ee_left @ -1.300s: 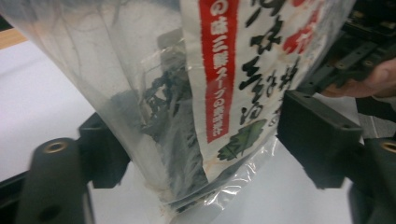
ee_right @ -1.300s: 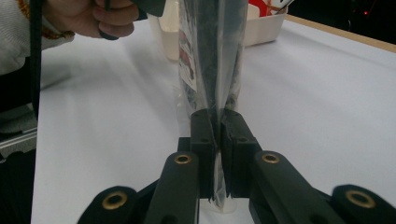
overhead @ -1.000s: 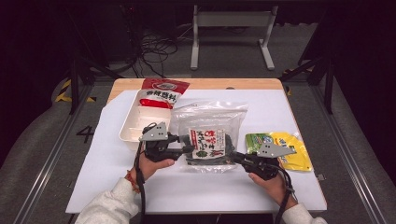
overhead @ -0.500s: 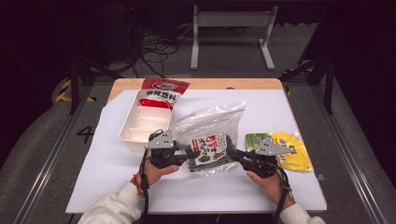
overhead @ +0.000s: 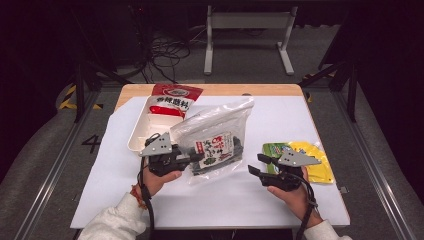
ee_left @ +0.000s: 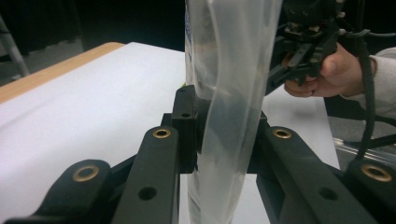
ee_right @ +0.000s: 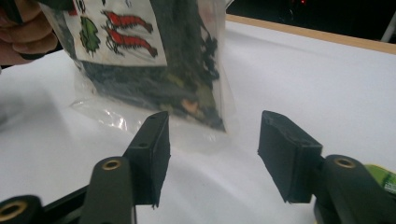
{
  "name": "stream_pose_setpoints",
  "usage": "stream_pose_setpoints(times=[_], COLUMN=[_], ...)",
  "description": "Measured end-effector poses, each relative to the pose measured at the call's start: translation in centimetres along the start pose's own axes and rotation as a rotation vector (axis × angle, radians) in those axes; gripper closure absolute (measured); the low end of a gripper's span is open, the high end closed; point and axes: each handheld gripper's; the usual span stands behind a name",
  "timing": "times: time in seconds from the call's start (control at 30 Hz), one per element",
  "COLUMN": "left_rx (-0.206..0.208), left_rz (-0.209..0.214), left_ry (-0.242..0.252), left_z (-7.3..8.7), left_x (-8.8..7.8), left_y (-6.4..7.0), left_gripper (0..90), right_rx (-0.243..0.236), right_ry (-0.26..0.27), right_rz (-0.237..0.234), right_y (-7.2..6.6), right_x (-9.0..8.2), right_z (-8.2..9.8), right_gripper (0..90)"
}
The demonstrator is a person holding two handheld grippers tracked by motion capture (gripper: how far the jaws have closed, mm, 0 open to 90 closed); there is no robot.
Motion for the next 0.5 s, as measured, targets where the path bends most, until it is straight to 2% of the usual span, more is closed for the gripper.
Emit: stream_pose_setpoints(times=[0.07,0.13,0.3,0.33,0.43,0.5], left_rx=[0.014,0.005,0.016,0.025,0.019,0.035], left_rz=[-0.015,-0.028,-0.067,-0.076,-0.104,-0.121], left_ry=[-0.002,0.001,0.002,0.002,0.015,0.014], left_z=[0.0,0.0,-0.1,-0.2,-0.4,-0.6], left_x=[-0.5,-1.1,-2.4,-2.7,-3.7,-4.4], left_y=[-0.2,-0.4,-0.7,-0.8,-1.0,-1.4], left_gripper=[75.0,74.9,74.9,74.9,74.9,74.9], right_rx=[-0.010,-0.023,-0.058,-0.063,-0.066,-0.072], right_ry=[-0.015,-0.028,-0.062,-0.069,-0.094,-0.108], right_rz=[-0.004,-0.002,-0.001,0.000,-0.008,-0.005], right_y=[-0.1,-0.3,-0.9,-0.9,-1.2,-1.2], right_x=[-0.1,-0.2,-0.4,-0.4,-0.4,-0.3], right_z=[-0.1,-0.1,0.1,0.1,0.5,0.7], right_gripper=[40.4,39.0,35.9,35.6,34.8,34.7])
Point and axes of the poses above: each handheld gripper's, and its own axes: x roughly forward along the jaws, z roughly out of its underside, y roughly to its right, and after that the axes turned 14 degrees about x, right-handed
